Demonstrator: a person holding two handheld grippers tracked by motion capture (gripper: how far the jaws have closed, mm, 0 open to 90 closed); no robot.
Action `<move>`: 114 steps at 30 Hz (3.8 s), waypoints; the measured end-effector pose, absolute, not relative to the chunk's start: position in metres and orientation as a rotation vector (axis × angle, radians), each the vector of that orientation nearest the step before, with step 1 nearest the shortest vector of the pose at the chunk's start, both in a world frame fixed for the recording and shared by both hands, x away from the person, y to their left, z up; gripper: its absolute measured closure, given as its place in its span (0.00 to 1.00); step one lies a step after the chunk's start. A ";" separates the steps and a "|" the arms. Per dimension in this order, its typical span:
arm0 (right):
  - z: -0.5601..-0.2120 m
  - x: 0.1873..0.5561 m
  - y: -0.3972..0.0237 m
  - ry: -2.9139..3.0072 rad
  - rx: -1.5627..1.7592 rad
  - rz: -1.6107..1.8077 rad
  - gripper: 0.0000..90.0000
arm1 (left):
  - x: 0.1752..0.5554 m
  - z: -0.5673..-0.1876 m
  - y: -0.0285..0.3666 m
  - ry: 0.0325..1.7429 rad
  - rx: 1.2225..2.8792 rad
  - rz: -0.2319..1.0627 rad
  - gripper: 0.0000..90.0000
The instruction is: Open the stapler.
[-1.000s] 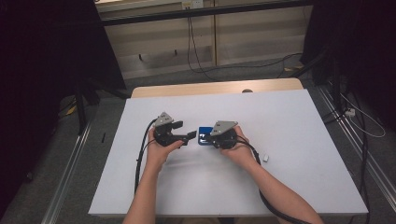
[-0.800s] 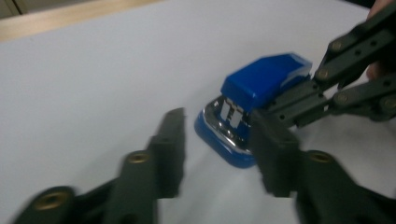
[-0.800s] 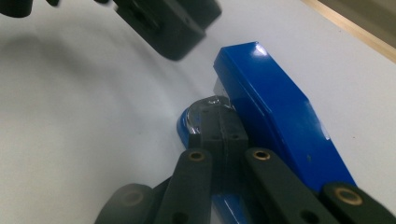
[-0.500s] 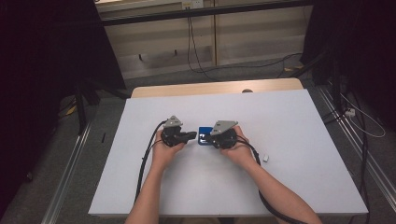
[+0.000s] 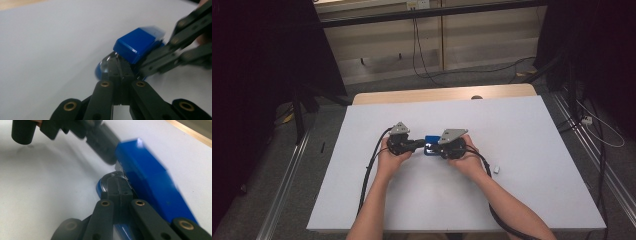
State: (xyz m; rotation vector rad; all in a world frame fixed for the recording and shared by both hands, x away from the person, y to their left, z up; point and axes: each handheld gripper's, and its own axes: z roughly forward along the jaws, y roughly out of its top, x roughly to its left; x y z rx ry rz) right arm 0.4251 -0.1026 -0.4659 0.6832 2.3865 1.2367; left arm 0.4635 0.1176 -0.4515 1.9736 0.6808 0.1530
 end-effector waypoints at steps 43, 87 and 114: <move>-0.462 0.419 -0.096 2.139 0.893 1.326 1.00 | 0.462 -0.432 0.111 0.630 1.905 0.163 1.00; -0.461 0.415 -0.091 2.070 0.893 1.264 1.00 | 0.467 -0.452 0.105 0.643 1.968 0.169 1.00; -0.441 0.408 -0.106 1.990 0.907 1.132 1.00 | 0.464 -0.457 0.103 0.620 2.020 0.229 1.00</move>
